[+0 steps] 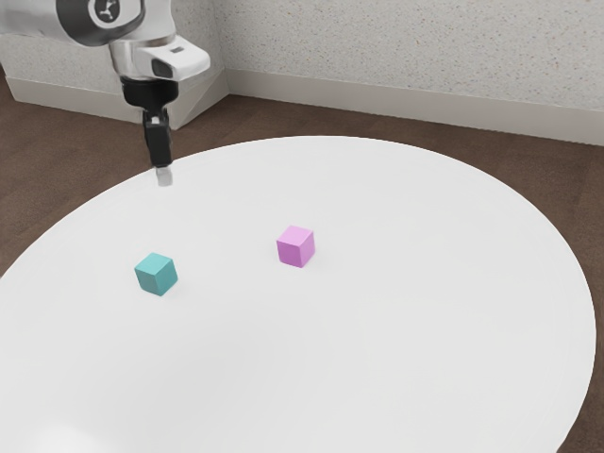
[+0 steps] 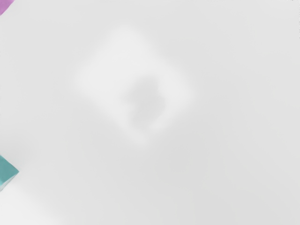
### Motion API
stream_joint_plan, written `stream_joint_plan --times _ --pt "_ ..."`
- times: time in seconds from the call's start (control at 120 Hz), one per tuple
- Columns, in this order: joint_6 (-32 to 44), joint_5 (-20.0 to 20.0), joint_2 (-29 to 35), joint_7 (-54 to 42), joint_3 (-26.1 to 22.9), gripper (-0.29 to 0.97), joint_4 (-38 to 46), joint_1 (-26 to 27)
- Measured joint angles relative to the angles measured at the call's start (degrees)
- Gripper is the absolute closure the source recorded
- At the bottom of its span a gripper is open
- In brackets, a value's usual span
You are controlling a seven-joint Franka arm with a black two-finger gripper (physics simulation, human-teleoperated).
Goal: Pick up the blue block with one arm, and put the blue block on the pink block with one arm
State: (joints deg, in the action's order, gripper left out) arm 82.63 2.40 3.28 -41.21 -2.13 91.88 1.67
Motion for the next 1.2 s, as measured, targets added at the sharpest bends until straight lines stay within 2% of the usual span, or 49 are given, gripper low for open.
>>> stream_joint_plan --times 0.133,0.2,0.242,0.325,0.4,0.642,0.867,1.017,1.2 --pt "1.4 -0.3 0.0 -3.4 -0.2 0.00 0.4 0.0" --pt "1.5 -0.5 1.9 -5.3 -0.1 0.00 3.7 -0.4" --pt "1.9 0.3 6.0 -7.0 0.0 0.00 9.5 -1.7" --pt "5.4 1.9 15.7 -12.0 1.2 0.00 24.7 -7.5" --pt "8.8 2.7 18.4 -18.2 4.8 0.00 31.2 -9.2" --pt "17.8 4.4 13.4 -37.3 9.7 0.00 33.4 -13.1" --pt "31.5 2.9 4.8 -51.6 10.3 0.00 33.4 -15.4" --pt "38.9 -0.3 -1.3 -58.4 10.3 0.00 31.0 -15.8" --pt "43.0 -5.4 -8.5 -64.0 10.2 0.00 26.2 -15.9"
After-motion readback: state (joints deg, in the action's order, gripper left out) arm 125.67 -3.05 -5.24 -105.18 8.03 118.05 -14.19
